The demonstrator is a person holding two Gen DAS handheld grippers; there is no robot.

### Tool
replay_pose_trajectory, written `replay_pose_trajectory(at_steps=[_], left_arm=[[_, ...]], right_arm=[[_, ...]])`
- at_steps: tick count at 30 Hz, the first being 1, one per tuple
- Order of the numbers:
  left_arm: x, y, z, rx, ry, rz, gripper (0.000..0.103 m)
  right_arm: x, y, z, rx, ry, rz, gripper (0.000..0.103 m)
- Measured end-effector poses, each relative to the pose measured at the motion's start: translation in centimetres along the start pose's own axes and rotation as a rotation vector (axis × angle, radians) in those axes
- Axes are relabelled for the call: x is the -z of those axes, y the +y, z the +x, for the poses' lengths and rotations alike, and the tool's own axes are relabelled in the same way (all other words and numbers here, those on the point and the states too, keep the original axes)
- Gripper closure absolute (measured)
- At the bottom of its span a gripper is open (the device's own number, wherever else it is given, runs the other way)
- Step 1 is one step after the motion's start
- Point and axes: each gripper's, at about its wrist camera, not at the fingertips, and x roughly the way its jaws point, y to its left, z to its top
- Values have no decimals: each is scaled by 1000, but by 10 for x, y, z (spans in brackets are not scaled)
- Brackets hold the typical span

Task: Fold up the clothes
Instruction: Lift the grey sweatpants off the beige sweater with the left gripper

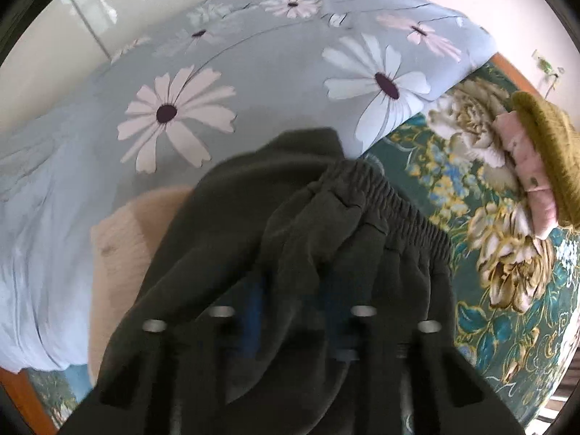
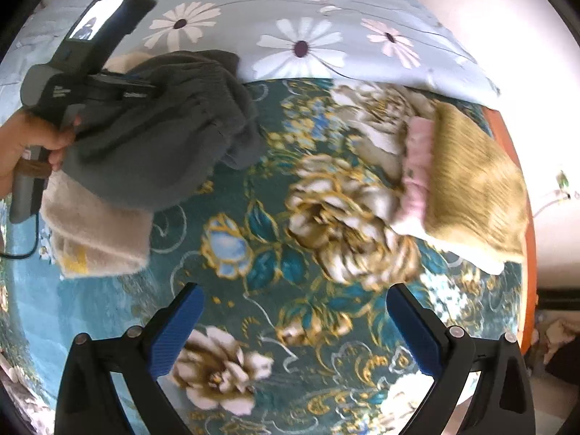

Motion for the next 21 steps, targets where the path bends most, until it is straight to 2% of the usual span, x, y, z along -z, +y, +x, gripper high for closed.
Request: replay_pose_trajectory(at_steps=[1, 4, 7, 9, 13, 17, 21], left_arm=[[2, 0, -4, 10, -7, -9, 91], [21, -1, -47, 71, -130, -71, 94], [58, 15, -90, 137, -230, -210, 94], [94, 31, -121, 180, -286, -318, 94], [170, 60, -161, 194, -307, -461, 95], [242, 85, -184, 146, -304, -591, 95], [301, 112, -196, 113, -283, -755, 95]], right_arm=[[5, -5, -5, 2, -6, 12, 1], [15, -15, -14, -15, -14, 60, 1], [22, -16, -20, -41, -19, 100, 1], [25, -12, -23, -59, -23, 106, 1], [32, 1, -30, -101, -36, 113, 1], [39, 20, -42, -144, -59, 90, 1], [44, 39, -53, -166, -76, 49, 1]])
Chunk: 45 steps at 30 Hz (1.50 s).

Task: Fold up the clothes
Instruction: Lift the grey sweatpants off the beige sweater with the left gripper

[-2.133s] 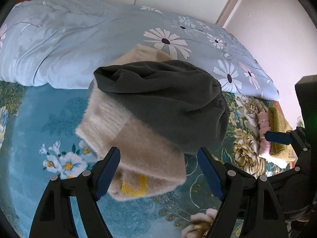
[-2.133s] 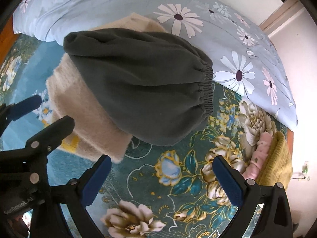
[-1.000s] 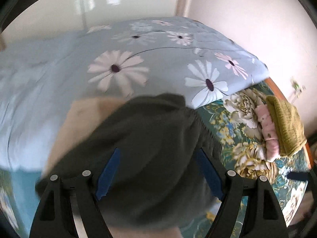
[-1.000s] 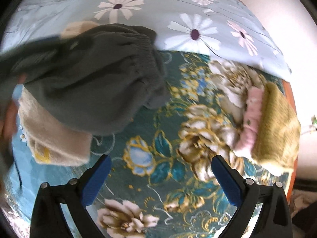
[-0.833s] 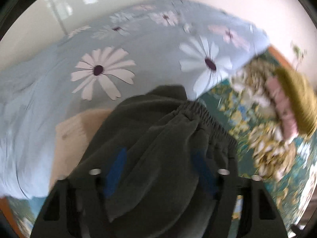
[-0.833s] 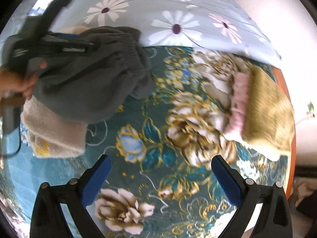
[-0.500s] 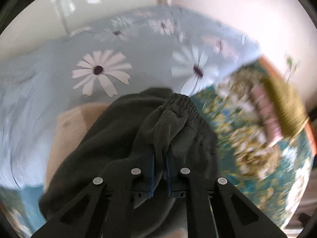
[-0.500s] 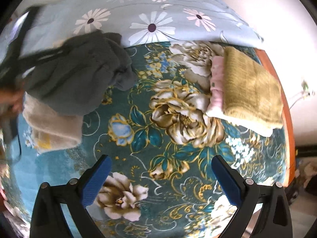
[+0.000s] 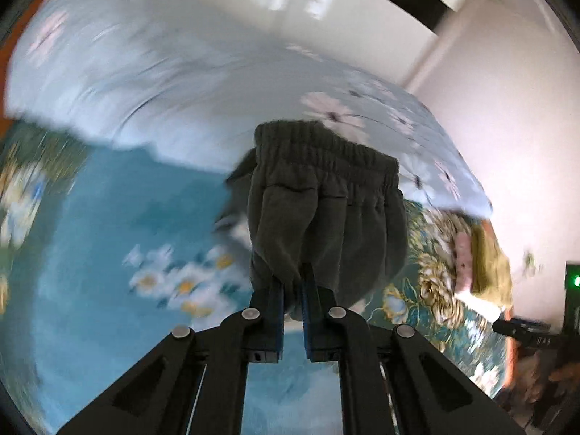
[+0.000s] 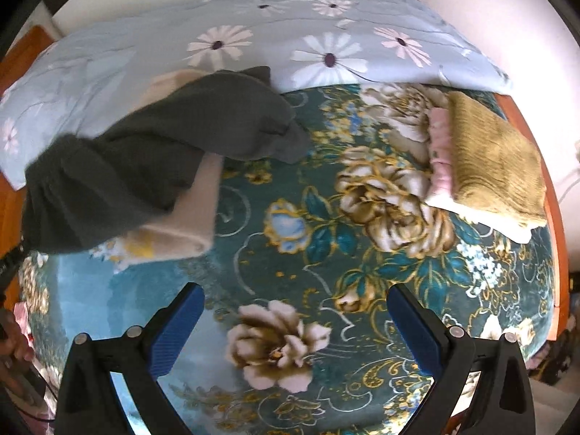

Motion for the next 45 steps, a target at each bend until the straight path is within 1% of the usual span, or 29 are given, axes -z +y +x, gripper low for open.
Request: replay_pose_trajectory(at_steps=[5, 10, 12, 15, 18, 19, 20, 21, 22, 24, 26, 27, 28, 29, 30, 32, 34, 36, 38, 41, 45], left_arm=[[24, 51, -35, -60, -38, -148, 95], [43, 93, -48, -156, -35, -283, 95], [51, 109, -43, -213, -15, -333, 95], [61, 135, -27, -241, 58, -475, 94], [71, 158, -12, -262, 126, -618, 91], [74, 158, -13, -259, 125, -664, 91], [75, 156, -17, -260, 107, -690, 91], [76, 153, -22, -259, 88, -699, 87], [77, 150, -25, -255, 76, -710, 84], [78, 143, -25, -233, 73, -740, 72], [78, 134, -25, -215, 73, -767, 72], [77, 127, -23, -215, 78, -771, 70], [77, 118, -21, -218, 85, -774, 67], [79, 108, -18, -220, 89, -779, 59], [79, 104, -16, -217, 88, -789, 56], [79, 92, -11, -192, 74, -838, 54], [77, 85, -7, -165, 59, -901, 51], [71, 79, -1, -156, 56, -941, 50], [62, 73, 7, -176, 77, -913, 49], [49, 68, 23, -227, 123, -830, 49], [40, 74, 47, -275, 193, -749, 49]], right_arm=[[10, 16, -9, -37, -10, -32, 1], [21, 17, -21, -58, -30, -66, 1], [24, 10, -24, -59, -42, -57, 1], [26, -5, -24, -63, -43, -42, 1], [31, -24, -22, -92, -43, -15, 1], [33, -29, -21, -100, -42, -10, 1], [34, -32, -18, -106, -41, -7, 1], [37, -37, -15, -115, -38, -3, 1], [39, -41, -12, -124, -35, 2, 1], [42, -47, -5, -147, -24, 13, 1], [45, -53, 3, -172, -13, 22, 1], [47, -55, 7, -185, -8, 27, 1], [48, -58, 11, -202, -5, 30, 1], [49, -60, 15, -219, -1, 32, 1], [50, -62, 20, -230, 6, 32, 0], [53, -66, 29, -251, 20, 31, 0], [55, -71, 39, -265, 37, 29, 0], [58, -77, 46, -267, 51, 33, 0], [60, -83, 49, -261, 62, 47, 0], [61, -91, 50, -246, 75, 71, 0], [61, -95, 40, -189, 61, 68, 0]])
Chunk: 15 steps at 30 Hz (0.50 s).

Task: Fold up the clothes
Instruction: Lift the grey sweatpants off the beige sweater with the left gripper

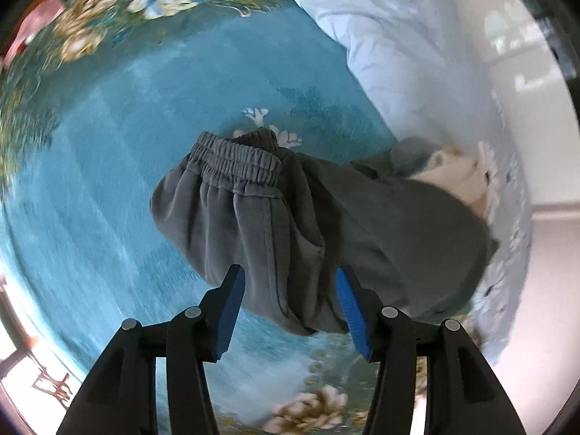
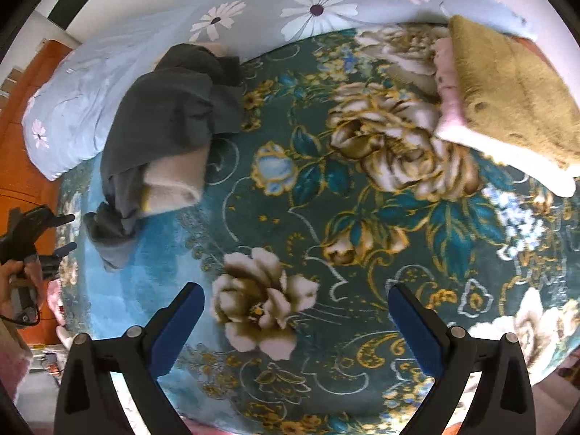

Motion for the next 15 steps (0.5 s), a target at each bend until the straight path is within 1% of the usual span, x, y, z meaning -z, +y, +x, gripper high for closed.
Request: replay_pose_trajectory(at_steps=[5, 6, 7, 8, 9, 12, 15], left_arm=[[-15, 3, 36, -27, 78, 38, 50], [-18, 5, 41, -29, 94, 46, 54], [-20, 7, 46, -32, 110, 60, 60], [-23, 11, 48, -33, 122, 72, 79], [-26, 16, 48, -31, 125, 81, 93], [-35, 37, 43, -9, 128, 88, 96], [-44, 66, 31, 21, 115, 87, 96]], right_arm=[[12, 1, -24, 80, -57, 102, 0], [16, 3, -27, 94, -63, 125, 0], [23, 10, -30, 112, -68, 155, 0], [28, 16, -31, 120, -67, 173, 0], [33, 23, -31, 127, -67, 190, 0], [46, 55, -24, 131, -53, 207, 0], [47, 91, -17, 113, -54, 203, 0]])
